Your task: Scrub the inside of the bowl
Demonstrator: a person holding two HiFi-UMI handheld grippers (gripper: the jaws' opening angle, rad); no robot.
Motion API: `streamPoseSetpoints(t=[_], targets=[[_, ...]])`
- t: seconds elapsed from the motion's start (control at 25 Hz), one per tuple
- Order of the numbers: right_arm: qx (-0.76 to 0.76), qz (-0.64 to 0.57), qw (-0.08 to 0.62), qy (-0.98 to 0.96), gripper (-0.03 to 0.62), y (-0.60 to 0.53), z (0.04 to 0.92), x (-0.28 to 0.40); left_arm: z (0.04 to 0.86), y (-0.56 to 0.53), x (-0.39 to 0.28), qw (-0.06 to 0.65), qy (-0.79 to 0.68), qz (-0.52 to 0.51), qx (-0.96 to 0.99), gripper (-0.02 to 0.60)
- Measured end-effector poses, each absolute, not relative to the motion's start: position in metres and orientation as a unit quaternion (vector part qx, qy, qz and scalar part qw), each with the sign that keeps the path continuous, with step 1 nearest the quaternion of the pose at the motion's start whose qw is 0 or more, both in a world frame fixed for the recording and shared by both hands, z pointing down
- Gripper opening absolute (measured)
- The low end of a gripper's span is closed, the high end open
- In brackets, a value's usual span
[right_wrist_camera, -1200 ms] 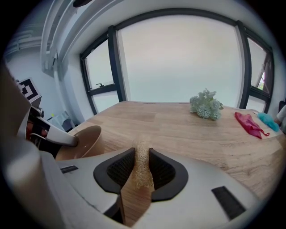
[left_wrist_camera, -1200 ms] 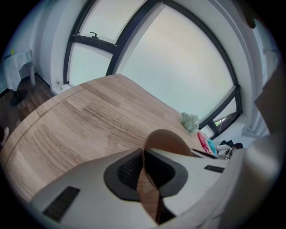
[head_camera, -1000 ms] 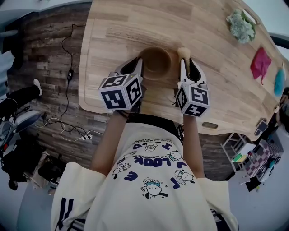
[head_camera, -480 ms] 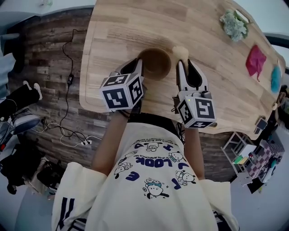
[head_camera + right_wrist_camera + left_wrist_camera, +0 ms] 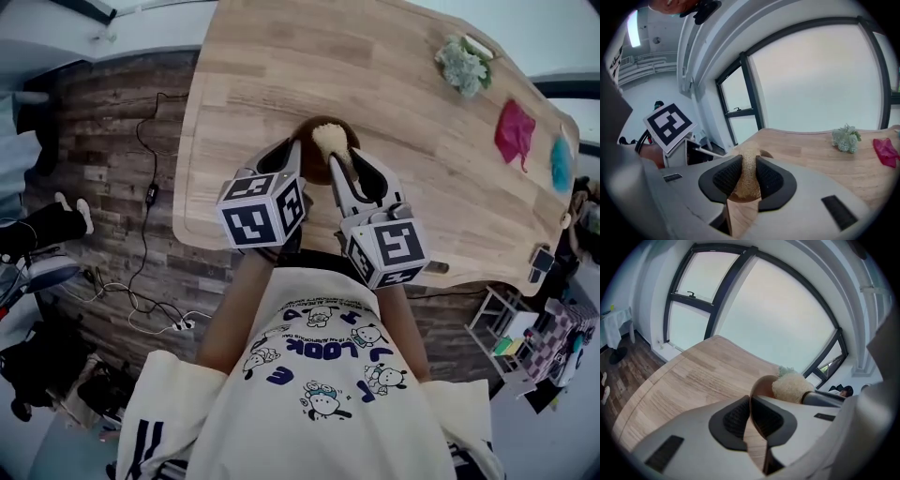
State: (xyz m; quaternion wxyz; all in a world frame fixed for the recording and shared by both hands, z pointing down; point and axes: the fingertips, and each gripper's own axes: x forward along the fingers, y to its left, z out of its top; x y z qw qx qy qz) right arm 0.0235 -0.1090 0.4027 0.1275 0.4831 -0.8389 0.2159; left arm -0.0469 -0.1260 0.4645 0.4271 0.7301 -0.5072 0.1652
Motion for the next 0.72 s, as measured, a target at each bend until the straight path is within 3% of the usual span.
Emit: streamPoseSetpoints(t=[0.72], targets=[[0.495,0.163,0.225,-0.824,0.084,-0.104,0.398,0.031,0.422,-0.111,-0.018,0.32,-0.499,0.215,0.776,0.043]])
